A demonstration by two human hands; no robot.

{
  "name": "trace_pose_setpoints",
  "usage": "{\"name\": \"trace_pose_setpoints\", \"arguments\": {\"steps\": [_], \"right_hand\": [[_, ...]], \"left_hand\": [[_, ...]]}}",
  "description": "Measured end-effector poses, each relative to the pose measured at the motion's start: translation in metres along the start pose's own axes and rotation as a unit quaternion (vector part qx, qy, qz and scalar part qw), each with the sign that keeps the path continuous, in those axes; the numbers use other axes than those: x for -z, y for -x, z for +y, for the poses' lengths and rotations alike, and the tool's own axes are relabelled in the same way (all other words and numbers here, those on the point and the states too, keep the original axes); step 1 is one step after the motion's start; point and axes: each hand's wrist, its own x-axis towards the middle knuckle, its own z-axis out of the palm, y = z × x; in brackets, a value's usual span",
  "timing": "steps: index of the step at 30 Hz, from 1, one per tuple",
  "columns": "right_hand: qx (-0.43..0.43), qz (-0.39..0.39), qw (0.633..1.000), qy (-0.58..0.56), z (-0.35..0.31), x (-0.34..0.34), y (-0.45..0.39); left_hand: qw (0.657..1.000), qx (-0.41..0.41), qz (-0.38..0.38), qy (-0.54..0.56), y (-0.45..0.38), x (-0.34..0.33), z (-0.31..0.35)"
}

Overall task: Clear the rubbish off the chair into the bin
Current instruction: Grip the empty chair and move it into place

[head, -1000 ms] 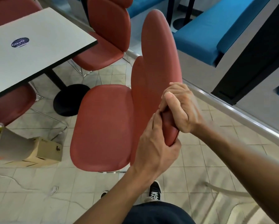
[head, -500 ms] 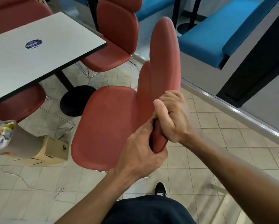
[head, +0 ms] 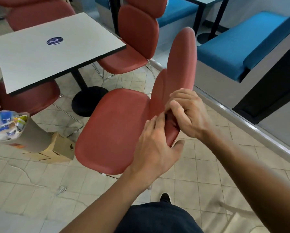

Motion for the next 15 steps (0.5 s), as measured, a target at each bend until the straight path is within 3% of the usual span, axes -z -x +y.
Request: {"name": "trace_pose_setpoints", "arguments": {"steps": [4, 15], "right_hand": [[-0.02, -0.016, 0.999, 0.03, 0.015, -0.007, -0.003], [-0.04, 0.045, 0.998, 0.004, -0.001, -0.023, -0.001]], "left_hand": [[1.0, 0.01, -0.017, -0.018, -0.004, 0.003, 0.004], [0.999, 0.001, -0.045, -0.026, 0.0, 0.023, -0.004]]}}
